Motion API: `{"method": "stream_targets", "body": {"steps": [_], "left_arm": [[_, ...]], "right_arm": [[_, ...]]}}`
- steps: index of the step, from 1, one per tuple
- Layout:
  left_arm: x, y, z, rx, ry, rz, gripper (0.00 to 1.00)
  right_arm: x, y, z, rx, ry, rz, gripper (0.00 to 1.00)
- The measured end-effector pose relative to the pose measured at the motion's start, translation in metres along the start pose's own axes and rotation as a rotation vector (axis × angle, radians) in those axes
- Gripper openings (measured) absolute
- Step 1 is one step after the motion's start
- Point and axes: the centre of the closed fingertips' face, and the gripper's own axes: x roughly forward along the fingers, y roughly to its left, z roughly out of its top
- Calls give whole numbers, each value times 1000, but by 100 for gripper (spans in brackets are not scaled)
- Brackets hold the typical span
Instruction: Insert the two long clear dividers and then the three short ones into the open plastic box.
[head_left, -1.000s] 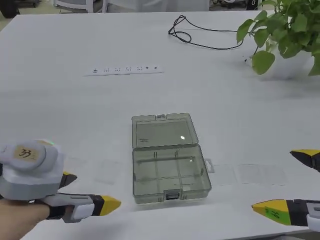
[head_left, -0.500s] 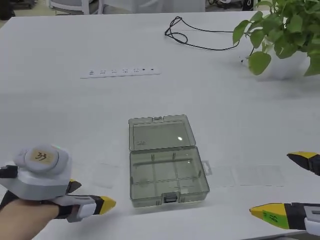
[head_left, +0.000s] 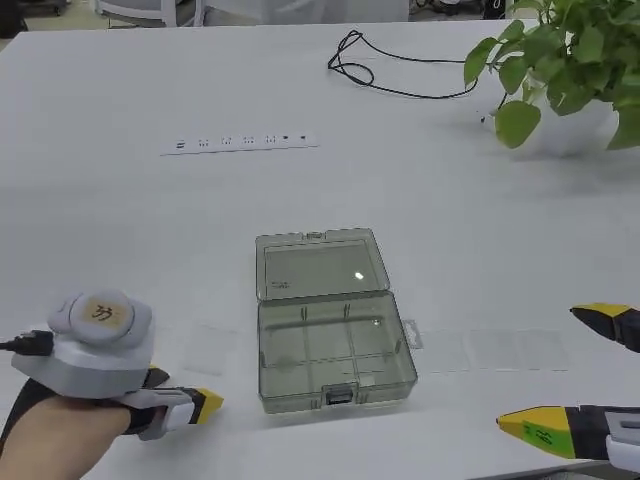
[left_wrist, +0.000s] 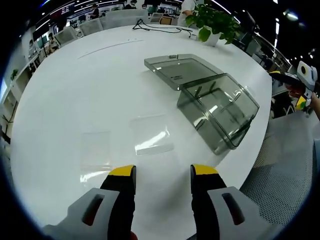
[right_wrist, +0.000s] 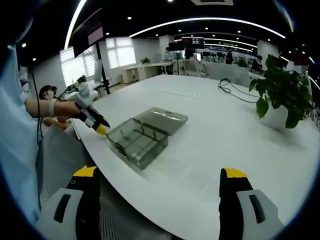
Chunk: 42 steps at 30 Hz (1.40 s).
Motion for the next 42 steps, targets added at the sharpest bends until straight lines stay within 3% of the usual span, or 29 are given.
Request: {"method": "stream_targets", "body": {"steps": [6, 11, 19, 42], "left_arm": [[2, 5, 0, 2, 5, 23, 42], [4, 7, -1, 62, 37, 61, 38], [5, 12, -2, 105, 51, 96, 33], [1, 19, -4, 101, 61, 86, 31]], "right_arm": [[0, 0, 0, 3, -4, -2, 100], [1, 2, 1, 6, -9, 3, 100], [1, 3, 0, 11, -11, 3, 100], [6, 8, 4, -1, -13, 20, 100]]}}
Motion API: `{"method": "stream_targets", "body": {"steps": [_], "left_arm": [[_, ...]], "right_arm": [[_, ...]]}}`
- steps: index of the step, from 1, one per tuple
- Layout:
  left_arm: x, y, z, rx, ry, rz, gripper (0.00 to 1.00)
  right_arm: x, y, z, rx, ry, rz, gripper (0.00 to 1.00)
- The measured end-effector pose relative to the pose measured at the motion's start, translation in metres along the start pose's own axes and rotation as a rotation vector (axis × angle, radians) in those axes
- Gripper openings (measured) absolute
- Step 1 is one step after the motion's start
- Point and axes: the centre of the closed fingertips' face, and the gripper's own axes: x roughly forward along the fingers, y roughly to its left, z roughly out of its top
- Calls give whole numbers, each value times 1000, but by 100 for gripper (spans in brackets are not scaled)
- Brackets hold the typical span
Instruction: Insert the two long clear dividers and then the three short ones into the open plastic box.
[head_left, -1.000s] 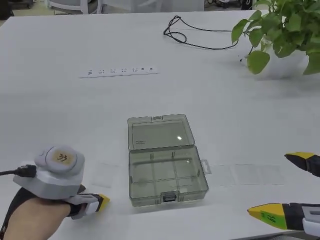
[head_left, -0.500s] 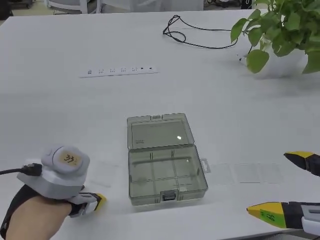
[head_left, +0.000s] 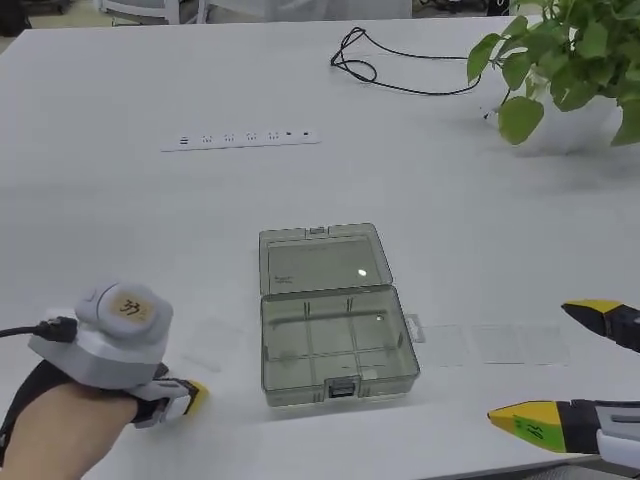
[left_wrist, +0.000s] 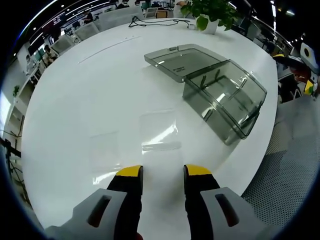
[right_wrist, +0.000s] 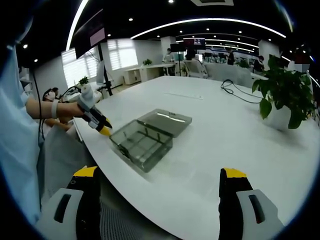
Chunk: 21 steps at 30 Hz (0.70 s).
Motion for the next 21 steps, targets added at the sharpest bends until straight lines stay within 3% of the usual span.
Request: {"method": "stream_targets", "body": {"steps": [8, 21], "left_arm": [[0, -1, 1, -46, -17, -25, 30], [-2, -3, 1, -72, -39, -39, 30]], "right_arm": [[0, 1, 0, -1, 2, 2, 100], [6, 7, 1, 5, 9, 23, 98]]}}
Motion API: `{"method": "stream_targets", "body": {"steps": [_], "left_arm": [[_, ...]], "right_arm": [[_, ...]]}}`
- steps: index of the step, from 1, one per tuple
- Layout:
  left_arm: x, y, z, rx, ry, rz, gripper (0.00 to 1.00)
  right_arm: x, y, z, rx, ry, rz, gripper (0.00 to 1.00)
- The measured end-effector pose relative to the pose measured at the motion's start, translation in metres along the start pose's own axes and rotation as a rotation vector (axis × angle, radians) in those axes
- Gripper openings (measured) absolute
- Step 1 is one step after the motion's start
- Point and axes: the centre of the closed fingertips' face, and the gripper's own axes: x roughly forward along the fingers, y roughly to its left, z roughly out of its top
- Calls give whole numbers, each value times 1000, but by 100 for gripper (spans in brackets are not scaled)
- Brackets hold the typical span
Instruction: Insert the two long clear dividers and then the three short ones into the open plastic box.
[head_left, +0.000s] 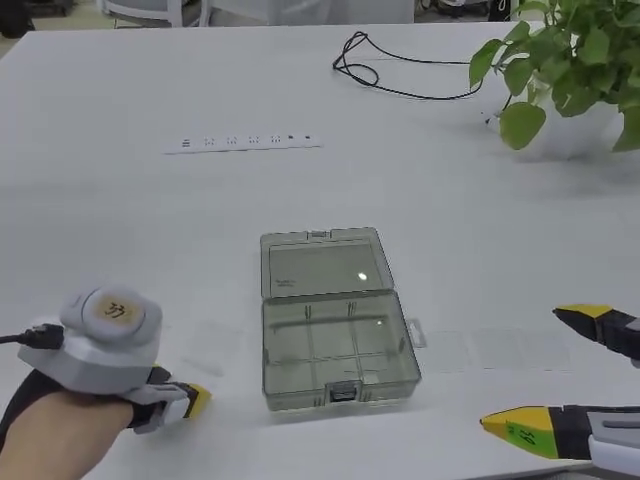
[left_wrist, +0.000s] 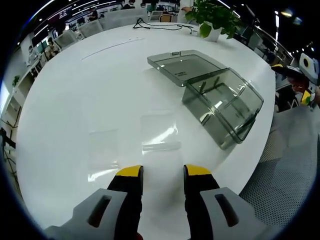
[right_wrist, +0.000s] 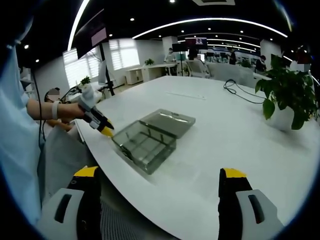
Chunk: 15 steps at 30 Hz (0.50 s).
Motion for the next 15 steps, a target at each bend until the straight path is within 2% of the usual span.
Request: {"method": "stream_targets", "body": {"steps": [9, 15], "left_arm": [[-3, -1, 5, -25, -32, -8, 30], [-14, -4, 17, -32, -74, -7, 30]], "right_arm": [[4, 1, 8, 36, -34, 9, 95], [9, 4, 15, 73, -55, 23, 92]]}}
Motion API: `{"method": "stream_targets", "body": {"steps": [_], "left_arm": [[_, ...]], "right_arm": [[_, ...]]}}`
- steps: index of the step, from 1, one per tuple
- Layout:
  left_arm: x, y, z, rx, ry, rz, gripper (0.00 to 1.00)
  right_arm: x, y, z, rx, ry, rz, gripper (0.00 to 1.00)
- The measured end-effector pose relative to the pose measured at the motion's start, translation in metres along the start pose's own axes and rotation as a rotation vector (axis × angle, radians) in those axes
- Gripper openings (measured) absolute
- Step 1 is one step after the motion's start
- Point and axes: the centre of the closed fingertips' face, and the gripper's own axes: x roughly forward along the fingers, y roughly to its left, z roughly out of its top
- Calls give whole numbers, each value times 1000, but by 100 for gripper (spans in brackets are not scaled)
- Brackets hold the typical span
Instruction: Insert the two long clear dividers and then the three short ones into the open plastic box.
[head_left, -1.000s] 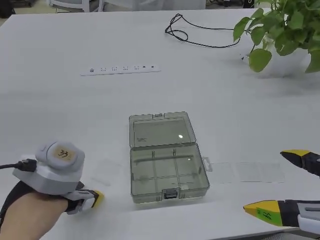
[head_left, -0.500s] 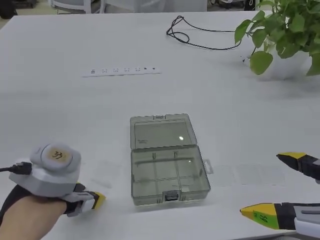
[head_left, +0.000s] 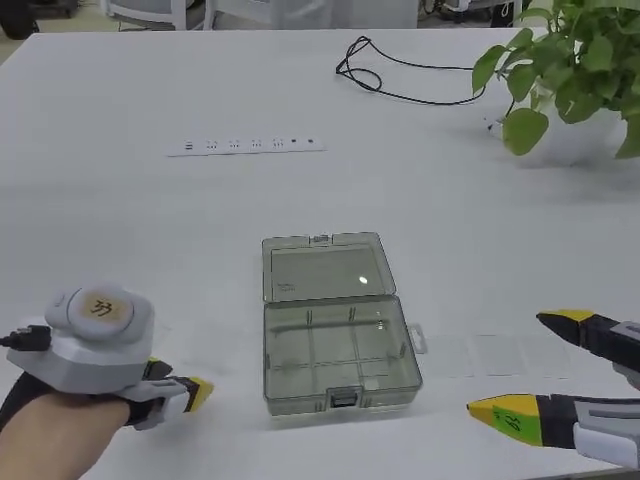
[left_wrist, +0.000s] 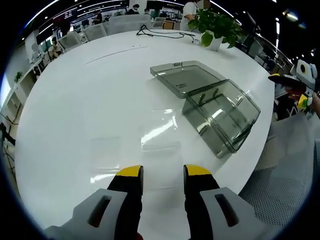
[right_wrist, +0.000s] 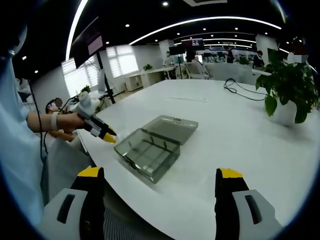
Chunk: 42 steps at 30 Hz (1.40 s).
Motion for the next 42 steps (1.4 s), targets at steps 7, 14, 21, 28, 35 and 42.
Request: {"method": "stream_targets", "body": {"steps": [7, 14, 21, 28, 35, 42], "left_arm": [[-13, -5, 23, -4, -75, -4, 30], [-27, -18, 52, 2, -157, -28, 30], [-31, -38, 78, 28, -225, -52, 30], [-31, -63, 100, 43, -282, -88, 30], [-32, -85, 113, 63, -325, -122, 30], [-28, -104, 119, 73, -339, -156, 30]], "right_arm": [[11, 9, 10, 70, -29, 47, 84], [21, 14, 35, 184, -118, 85, 83], [32, 14, 53, 226, -152, 98, 81], [43, 18, 65, 261, -180, 117, 75], [59, 24, 73, 272, -179, 126, 64], [75, 30, 78, 320, -182, 151, 54]]}}
